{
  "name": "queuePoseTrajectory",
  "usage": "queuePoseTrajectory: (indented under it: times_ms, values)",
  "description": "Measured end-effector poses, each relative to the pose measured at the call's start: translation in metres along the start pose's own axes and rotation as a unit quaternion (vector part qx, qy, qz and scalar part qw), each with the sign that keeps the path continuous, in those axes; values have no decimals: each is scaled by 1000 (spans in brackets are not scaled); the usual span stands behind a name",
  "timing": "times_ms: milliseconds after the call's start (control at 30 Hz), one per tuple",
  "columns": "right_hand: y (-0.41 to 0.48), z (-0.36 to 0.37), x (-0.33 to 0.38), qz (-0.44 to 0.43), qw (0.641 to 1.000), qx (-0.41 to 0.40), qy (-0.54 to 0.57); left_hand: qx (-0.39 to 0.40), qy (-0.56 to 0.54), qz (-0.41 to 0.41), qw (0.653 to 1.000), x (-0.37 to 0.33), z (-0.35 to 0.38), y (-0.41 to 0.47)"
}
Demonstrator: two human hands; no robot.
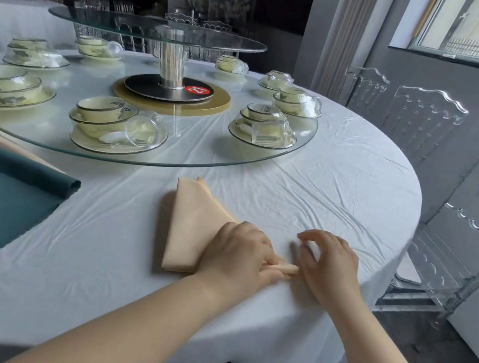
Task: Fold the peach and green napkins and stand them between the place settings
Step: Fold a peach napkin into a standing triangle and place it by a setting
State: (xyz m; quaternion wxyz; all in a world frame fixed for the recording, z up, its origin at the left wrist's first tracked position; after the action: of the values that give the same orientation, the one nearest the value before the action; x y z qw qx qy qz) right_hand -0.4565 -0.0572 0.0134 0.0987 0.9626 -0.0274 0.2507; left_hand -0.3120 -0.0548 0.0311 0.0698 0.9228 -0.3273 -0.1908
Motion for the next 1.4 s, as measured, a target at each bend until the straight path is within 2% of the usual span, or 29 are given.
queuePoseTrajectory:
  times_ms: [133, 200, 300, 400, 467, 533, 600, 633, 667, 700, 767, 833, 1067, 1400]
  values:
    - [1, -17, 19, -30, 987, -72, 140, 88, 33, -73, 993, 3, 2, -8]
    - [1, -21, 37, -64, 980, -74, 173, 117, 29, -74, 990, 6, 2, -13]
    - [2, -15, 61, -102, 974, -53, 196, 105, -105, -79, 986, 15, -7, -21]
    - [5, 3, 69, -93, 982, 23, 165, 95, -276, -78, 953, 26, -16, -30]
    - [4, 19, 64, -81, 988, 93, 88, 65, -321, -79, 942, 33, -16, -36]
    - [0, 31, 57, -100, 989, 105, -7, -5, -339, -117, 934, 39, -19, -41]
    - [-1, 36, 52, -124, 984, 102, -77, -78, -237, -100, 963, 46, -23, -42]
    - [-1, 37, 51, -116, 981, 111, -108, -87, -166, -71, 980, 49, -23, -39]
    - [-2, 38, 51, -103, 979, 122, -126, -55, -87, -37, 994, 50, -22, -37]
    - [-2, 37, 52, -92, 977, 135, -135, 19, -5, -12, 1000, 50, -19, -36]
    - [-2, 37, 55, -81, 973, 154, -150, 181, 72, -46, 980, 53, -11, -33]
    - [-2, 37, 55, -78, 971, 158, -159, 243, 65, -66, 966, 54, -11, -29]
    - [-3, 35, 56, -77, 967, 172, -175, 306, 80, -111, 942, 84, -21, -22]
    - [-3, 34, 57, -74, 966, 180, -171, 230, 83, -233, 941, 146, -30, 0]
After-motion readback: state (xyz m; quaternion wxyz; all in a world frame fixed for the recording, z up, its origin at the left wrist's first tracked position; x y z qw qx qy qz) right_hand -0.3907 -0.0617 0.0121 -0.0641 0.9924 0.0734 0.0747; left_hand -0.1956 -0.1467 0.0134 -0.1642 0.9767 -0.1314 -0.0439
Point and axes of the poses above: each hand's wrist, its own y-axis towards the middle knuckle, its own z-axis out of the palm, x = y × z, the point moved 1 cm from there along y, towards the middle knuckle, and after that the axes turned 9 degrees about x, right-handed, at the moved point
